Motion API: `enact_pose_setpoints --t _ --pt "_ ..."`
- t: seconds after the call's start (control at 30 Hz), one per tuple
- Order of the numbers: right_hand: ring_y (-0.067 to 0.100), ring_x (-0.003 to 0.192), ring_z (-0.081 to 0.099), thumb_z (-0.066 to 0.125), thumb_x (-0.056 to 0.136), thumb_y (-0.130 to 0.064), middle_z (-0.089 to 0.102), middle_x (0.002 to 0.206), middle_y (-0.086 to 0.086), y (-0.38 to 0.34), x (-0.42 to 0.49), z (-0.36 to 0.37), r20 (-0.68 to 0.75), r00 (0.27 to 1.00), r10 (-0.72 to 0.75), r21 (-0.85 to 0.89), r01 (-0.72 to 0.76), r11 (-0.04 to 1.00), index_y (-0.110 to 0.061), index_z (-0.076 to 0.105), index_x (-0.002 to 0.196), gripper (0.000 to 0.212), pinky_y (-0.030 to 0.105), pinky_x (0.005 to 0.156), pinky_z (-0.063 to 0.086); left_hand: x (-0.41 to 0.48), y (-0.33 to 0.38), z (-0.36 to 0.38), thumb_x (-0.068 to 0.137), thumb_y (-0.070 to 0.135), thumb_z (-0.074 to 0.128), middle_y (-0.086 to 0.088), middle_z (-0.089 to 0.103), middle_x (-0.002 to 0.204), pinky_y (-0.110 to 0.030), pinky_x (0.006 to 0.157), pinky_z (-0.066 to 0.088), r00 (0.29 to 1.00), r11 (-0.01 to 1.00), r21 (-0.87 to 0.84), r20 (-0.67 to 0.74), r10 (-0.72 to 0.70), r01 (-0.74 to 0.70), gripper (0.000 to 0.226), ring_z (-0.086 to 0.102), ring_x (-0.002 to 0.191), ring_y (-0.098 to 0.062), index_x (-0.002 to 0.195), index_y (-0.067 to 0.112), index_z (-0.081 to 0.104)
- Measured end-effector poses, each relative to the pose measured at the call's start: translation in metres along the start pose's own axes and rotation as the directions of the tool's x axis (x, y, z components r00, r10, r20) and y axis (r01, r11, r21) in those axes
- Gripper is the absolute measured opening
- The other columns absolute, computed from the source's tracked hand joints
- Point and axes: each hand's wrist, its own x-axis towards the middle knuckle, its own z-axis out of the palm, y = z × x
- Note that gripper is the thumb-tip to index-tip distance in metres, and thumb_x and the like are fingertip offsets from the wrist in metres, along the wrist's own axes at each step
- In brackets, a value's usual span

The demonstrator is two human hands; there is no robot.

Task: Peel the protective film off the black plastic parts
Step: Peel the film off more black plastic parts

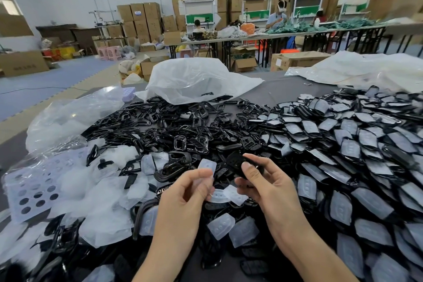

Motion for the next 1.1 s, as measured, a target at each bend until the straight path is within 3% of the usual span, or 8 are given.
enact_pose_setpoints --t 0.1,0.27,0.43,0.57,0.63,0.73,0.9,1.1 --pt "0.017 0.071 0.073 0.075 0.074 -0.025 0.074 0.076 -0.001 0.0 0.001 0.0 -0.021 1.0 0.011 0.026 -0.01 1.0 -0.028 0.08 0.092 0.019 0.021 0.064 0.057 -0.003 0.001 0.001 0.092 0.014 0.069 0.02 0.074 0.099 -0.007 0.08 0.047 0.997 0.995 0.102 0.08 0.012 -0.02 0.032 0.068 0.095 0.003 0.108 0.041 0.071" --pt "0.022 0.076 0.076 0.073 0.087 -0.008 0.075 0.081 0.004 0.006 0.004 -0.004 -0.057 0.996 0.073 0.065 -0.069 0.995 -0.017 0.076 0.099 0.015 0.022 0.068 0.059 -0.009 0.005 0.006 0.088 0.038 0.06 0.021 0.065 0.109 -0.01 0.079 0.046 0.985 0.964 0.215 0.112 0.135 -0.156 0.018 0.065 0.096 -0.002 0.098 0.047 0.073" --pt "0.026 0.084 0.076 0.073 0.088 -0.004 0.076 0.089 0.01 0.009 0.001 -0.002 0.03 0.992 0.126 0.073 -0.128 0.989 -0.01 0.07 0.104 0.018 0.024 0.071 0.059 -0.01 0.006 0.005 0.092 0.034 0.057 0.01 0.072 0.091 -0.012 0.071 0.049 0.983 0.987 0.107 0.15 0.107 -0.123 0.02 0.066 0.076 -0.006 0.103 0.045 0.07" --pt "0.019 0.079 0.075 0.077 0.082 -0.016 0.074 0.082 0.004 0.011 -0.004 0.004 0.138 0.978 0.159 -0.026 -0.157 0.987 -0.012 0.068 0.103 0.023 0.025 0.071 0.06 -0.008 0.0 0.009 0.091 0.014 0.066 0.001 0.073 0.087 -0.019 0.066 0.054 0.998 0.998 0.019 0.034 0.06 -0.061 0.021 0.068 0.07 -0.01 0.09 0.034 0.071" --pt "0.023 0.083 0.076 0.084 0.074 -0.022 0.075 0.085 0.006 0.009 -0.007 0.007 0.168 0.971 0.17 -0.018 -0.169 0.985 -0.011 0.068 0.102 0.034 0.025 0.072 0.06 -0.006 -0.001 0.009 0.088 0.013 0.069 0.01 0.069 0.1 -0.016 0.061 0.054 0.997 0.998 0.021 -0.042 0.067 -0.066 0.022 0.067 0.066 -0.009 0.084 0.035 0.071" --pt "0.031 0.087 0.077 0.089 0.072 -0.027 0.076 0.092 0.008 0.005 -0.011 0.009 0.203 0.965 0.164 -0.036 -0.16 0.986 -0.02 0.074 0.091 0.026 0.027 0.076 0.061 -0.005 0.0 0.007 0.084 0.021 0.071 0.015 0.066 0.11 -0.02 0.059 0.055 0.995 0.998 -0.013 -0.078 0.06 -0.061 0.012 0.068 0.064 -0.013 0.083 0.033 0.072" --pt "0.033 0.088 0.077 0.084 0.076 -0.031 0.077 0.097 0.011 0.002 -0.015 0.012 0.269 0.955 0.127 -0.045 -0.119 0.992 -0.022 0.076 0.096 0.024 0.023 0.077 0.059 -0.006 0.001 0.004 0.092 0.013 0.068 -0.004 0.071 0.073 -0.022 0.059 0.055 0.995 0.998 -0.013 -0.071 0.063 -0.064 0.02 0.067 0.061 -0.014 0.084 0.031 0.068" --pt "0.027 0.095 0.076 0.083 0.074 -0.043 0.077 0.103 0.01 0.004 -0.016 0.017 0.296 0.951 0.091 -0.06 -0.077 0.995 -0.029 0.077 0.104 0.034 0.023 0.08 0.058 -0.003 0.002 0.003 0.093 0.007 0.065 0.006 0.069 0.079 -0.017 0.056 0.052 0.991 0.997 -0.049 -0.121 0.059 -0.065 0.021 0.065 0.06 -0.008 0.097 0.028 0.064"
